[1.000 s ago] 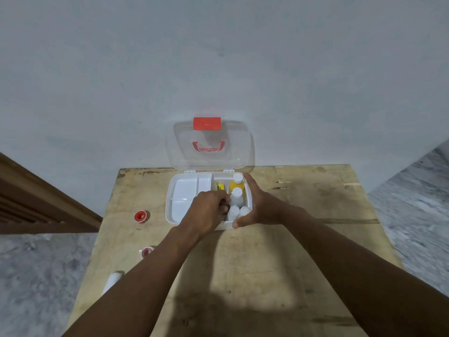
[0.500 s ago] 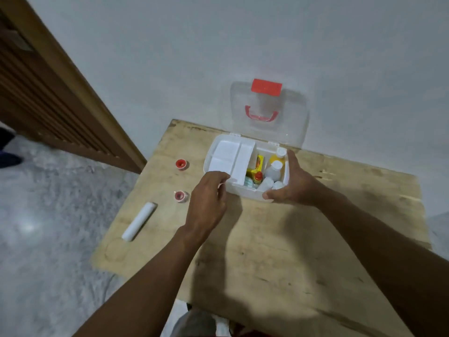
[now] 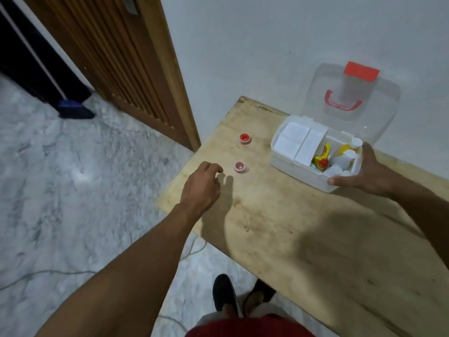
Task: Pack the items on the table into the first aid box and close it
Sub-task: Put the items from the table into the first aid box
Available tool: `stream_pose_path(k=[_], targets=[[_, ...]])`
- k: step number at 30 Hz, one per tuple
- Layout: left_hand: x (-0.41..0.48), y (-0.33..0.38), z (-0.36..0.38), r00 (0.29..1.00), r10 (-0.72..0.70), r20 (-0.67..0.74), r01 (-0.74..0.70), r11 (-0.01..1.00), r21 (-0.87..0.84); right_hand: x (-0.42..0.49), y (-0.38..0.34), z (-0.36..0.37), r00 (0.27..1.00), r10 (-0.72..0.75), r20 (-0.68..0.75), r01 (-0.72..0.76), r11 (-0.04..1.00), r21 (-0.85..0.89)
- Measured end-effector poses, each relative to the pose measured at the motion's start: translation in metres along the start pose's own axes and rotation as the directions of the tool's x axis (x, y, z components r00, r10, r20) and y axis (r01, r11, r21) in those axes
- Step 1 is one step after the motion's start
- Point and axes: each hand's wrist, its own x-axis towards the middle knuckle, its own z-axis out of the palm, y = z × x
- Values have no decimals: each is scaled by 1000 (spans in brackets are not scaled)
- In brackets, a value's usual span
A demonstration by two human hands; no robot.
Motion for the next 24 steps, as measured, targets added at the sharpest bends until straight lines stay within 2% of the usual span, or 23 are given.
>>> stream_pose_path(k=[5,8,15,21,24], targets=[[5,-36,-15,981,-75,181,45,985,164,0,-3,3,999,41,-15,-41,999,-14],[13,-46,-14,939,-135,317,54,966,252,-2,-6,3,996,86,-23,-87,996,-26],[36,-50,-8,897,-95,431,-23,965,262,2,1,3,995,97,-1,-97,995,-34],[37,-29,-15,916,-131,380,116,991,63,5,8,4,999,52,7,-52,999,3],[40,1,-25,925,-92,370,172,966,-191,3,7,5,999,28,24,-28,999,22]])
